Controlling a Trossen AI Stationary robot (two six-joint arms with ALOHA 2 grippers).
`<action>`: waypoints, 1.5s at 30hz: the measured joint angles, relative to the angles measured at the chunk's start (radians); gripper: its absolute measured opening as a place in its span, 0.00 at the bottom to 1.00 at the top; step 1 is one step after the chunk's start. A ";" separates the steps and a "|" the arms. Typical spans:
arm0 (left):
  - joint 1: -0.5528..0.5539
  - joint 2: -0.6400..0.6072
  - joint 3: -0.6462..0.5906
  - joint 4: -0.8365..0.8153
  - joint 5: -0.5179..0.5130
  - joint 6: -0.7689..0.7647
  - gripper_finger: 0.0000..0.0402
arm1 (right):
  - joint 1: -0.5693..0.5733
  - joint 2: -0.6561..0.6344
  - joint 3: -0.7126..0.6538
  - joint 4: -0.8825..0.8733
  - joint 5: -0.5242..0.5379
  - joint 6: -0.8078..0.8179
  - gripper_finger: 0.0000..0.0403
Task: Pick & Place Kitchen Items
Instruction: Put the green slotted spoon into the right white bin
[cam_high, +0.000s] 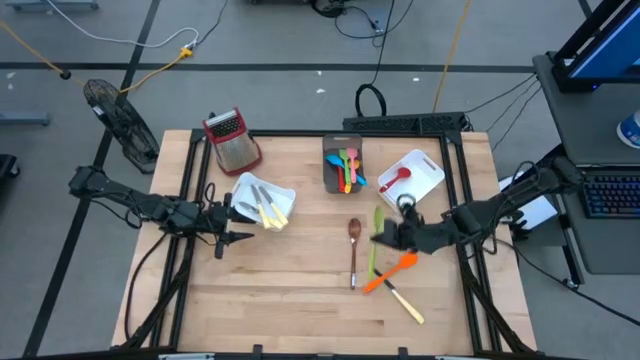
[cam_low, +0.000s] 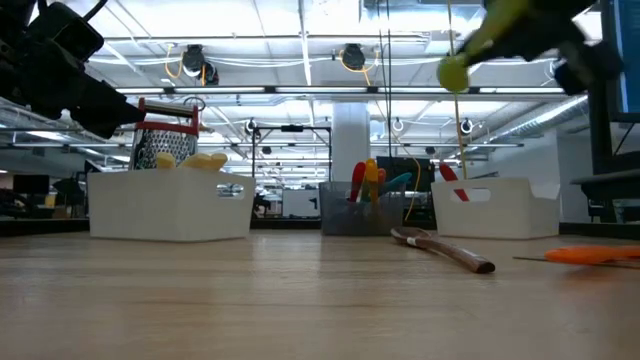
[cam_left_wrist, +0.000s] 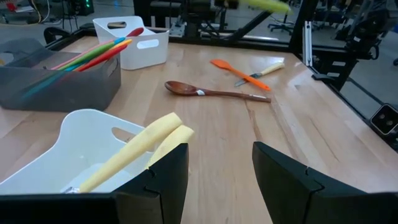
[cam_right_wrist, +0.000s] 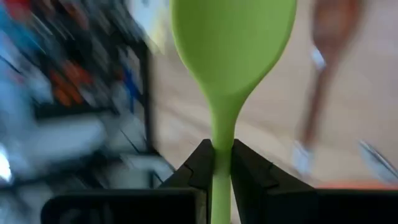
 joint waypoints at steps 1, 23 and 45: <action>0.000 0.000 0.000 -0.003 0.000 0.000 0.45 | -0.008 -0.011 0.000 0.007 0.046 0.015 0.06; -0.001 0.000 0.000 0.000 -0.001 -0.008 0.45 | -0.417 -0.452 -0.294 0.003 -0.013 0.410 0.06; -0.001 0.000 0.000 -0.001 -0.002 -0.071 0.45 | -0.866 -0.652 -0.671 0.248 -0.259 0.376 0.11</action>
